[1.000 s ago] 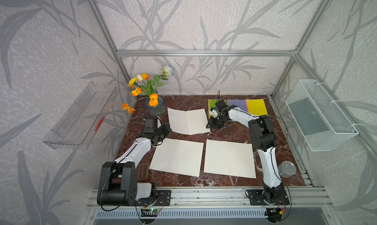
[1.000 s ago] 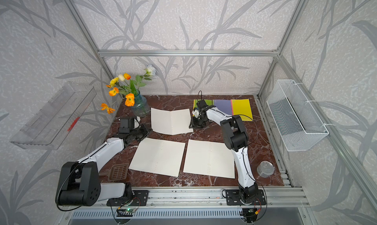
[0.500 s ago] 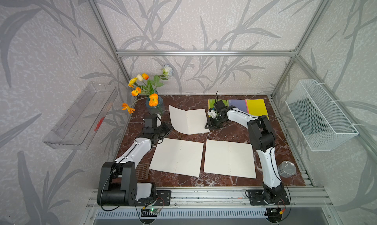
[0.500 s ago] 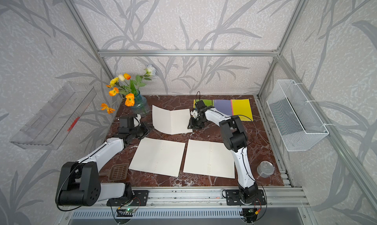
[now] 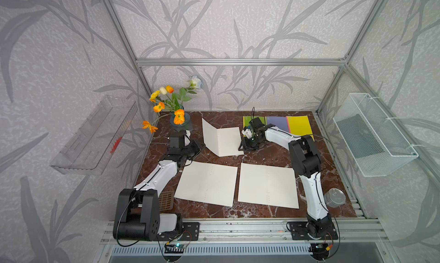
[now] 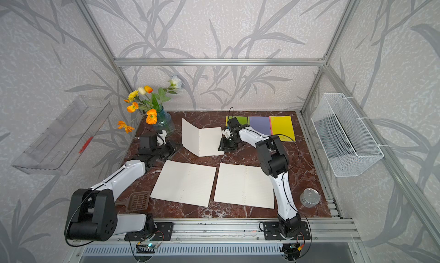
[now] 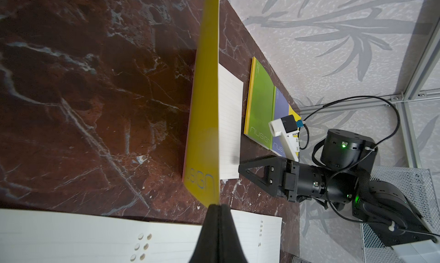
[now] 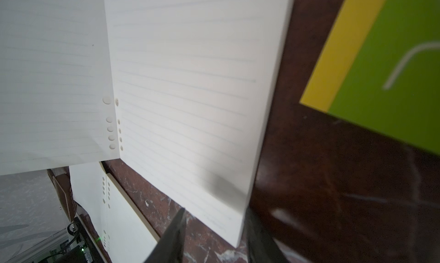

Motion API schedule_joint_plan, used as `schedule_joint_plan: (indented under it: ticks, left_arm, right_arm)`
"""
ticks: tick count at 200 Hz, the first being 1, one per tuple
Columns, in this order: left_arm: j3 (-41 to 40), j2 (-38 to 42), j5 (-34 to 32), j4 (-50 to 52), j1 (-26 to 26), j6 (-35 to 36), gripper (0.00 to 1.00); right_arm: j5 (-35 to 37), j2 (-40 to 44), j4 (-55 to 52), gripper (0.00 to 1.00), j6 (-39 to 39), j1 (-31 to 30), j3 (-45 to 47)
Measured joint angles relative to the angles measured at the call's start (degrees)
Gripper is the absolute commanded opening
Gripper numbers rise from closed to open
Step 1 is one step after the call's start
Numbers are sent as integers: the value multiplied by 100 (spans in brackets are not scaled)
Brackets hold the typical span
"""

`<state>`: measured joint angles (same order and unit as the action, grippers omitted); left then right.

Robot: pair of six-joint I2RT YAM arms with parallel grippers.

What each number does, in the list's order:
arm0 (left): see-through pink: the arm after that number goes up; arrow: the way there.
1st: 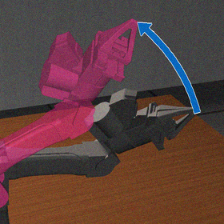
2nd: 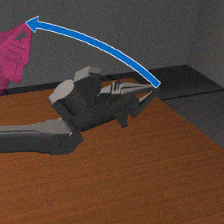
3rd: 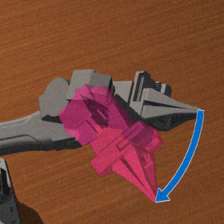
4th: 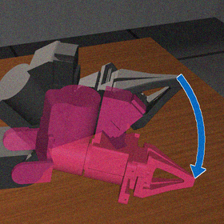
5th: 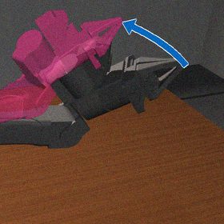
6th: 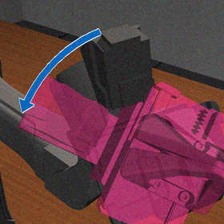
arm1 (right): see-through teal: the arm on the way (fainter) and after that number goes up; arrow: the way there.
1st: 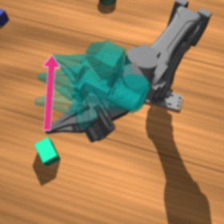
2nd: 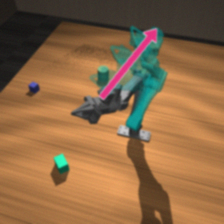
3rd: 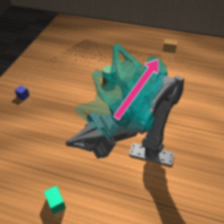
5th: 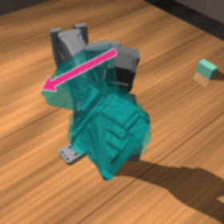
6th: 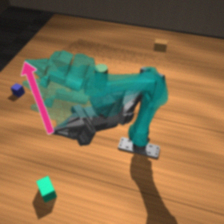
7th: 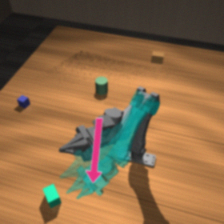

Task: Close the notebook
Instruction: Close the notebook at the center of the board.

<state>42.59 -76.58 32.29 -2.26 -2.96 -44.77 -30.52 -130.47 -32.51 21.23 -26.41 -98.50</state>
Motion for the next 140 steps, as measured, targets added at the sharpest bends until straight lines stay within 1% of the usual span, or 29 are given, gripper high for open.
schedule_joint_plan:
  ticks: [85, 140]
  left_arm:
    - [273, -358, 39, -240, -463, -37, 2]
    - [437, -680, 37, -437, -883, -127, 1]
  right_arm:
    - [-2, 0, 11, 42, 2, -17, 0]
    - [-20, 0, 42, 42, 20, -22, 17]
